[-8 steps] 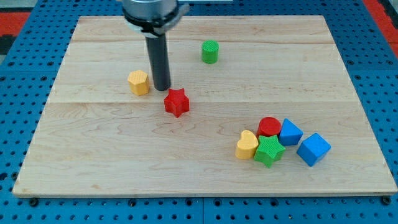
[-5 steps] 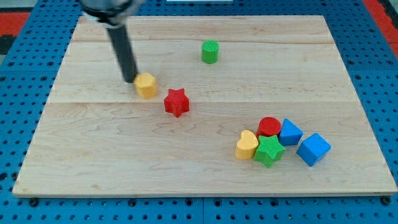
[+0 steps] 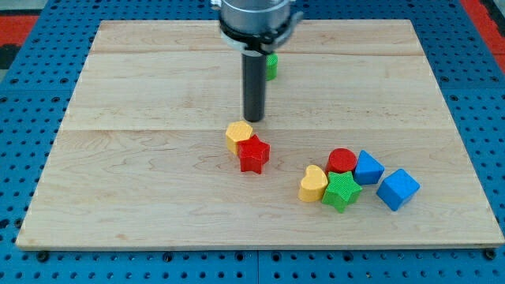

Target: Slide the yellow hexagon to the group of blocks

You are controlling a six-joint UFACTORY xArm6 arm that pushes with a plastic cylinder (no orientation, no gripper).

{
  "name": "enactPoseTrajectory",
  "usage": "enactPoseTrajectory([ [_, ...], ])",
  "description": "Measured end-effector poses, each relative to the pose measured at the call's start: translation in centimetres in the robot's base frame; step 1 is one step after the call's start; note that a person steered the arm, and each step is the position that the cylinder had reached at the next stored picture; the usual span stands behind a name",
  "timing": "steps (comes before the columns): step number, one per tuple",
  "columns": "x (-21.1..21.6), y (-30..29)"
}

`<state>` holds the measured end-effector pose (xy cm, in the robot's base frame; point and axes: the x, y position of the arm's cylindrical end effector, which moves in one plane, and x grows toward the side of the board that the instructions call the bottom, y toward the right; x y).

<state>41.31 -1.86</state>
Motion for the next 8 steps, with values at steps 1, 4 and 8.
enactPoseTrajectory([
  [1, 3.4, -4.1],
  [4, 7.6, 2.8],
  [8, 6.5, 10.8],
])
